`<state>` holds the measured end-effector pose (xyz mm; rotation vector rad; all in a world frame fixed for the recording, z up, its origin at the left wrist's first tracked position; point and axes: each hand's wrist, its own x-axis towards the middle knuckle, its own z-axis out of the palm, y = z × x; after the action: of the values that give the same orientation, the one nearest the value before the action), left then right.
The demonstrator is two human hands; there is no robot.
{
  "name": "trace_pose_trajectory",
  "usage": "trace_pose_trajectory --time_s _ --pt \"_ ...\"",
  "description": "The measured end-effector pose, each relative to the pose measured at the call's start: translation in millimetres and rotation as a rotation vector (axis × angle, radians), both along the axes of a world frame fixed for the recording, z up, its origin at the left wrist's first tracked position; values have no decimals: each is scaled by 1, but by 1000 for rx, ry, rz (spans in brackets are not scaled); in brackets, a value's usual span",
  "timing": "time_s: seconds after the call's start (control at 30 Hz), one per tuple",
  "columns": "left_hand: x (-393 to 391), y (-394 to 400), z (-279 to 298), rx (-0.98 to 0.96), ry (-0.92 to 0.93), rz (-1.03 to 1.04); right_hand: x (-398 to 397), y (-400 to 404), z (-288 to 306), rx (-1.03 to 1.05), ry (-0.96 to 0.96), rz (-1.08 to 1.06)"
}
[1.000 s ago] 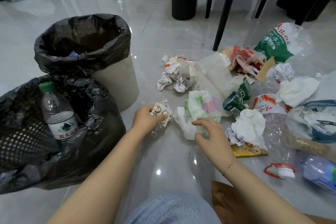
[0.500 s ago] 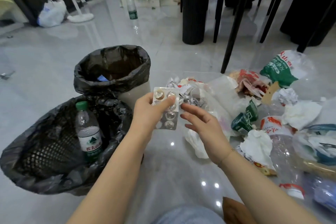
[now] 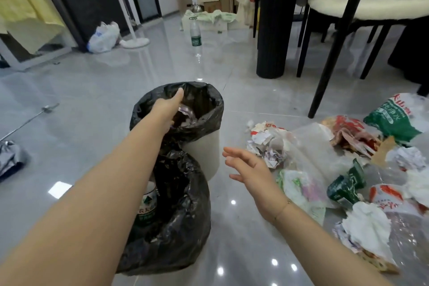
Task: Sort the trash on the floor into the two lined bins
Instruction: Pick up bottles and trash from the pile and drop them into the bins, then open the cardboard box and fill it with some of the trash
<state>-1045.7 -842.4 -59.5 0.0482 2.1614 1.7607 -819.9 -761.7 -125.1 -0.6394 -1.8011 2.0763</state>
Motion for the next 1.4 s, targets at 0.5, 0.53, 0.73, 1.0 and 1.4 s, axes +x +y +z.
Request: trace_pose_trajectory --time_s 0.5,0.53,0.73,1.0,1.4 --pt "194 36 -6 214 -4 -350 123 46 18 -24 5 -276" --pt "212 47 -9 207 -28 -396 138 54 20 -12 6 -302" --pt "319 123 -24 130 -53 -651 253 102 20 25 -2 -572" --pt "413 178 -63 158 -121 -838 347 142 -8 168 -62 -836" --pt "425 214 -96 152 -144 -961 385 344 -55 617 -716 -1027"
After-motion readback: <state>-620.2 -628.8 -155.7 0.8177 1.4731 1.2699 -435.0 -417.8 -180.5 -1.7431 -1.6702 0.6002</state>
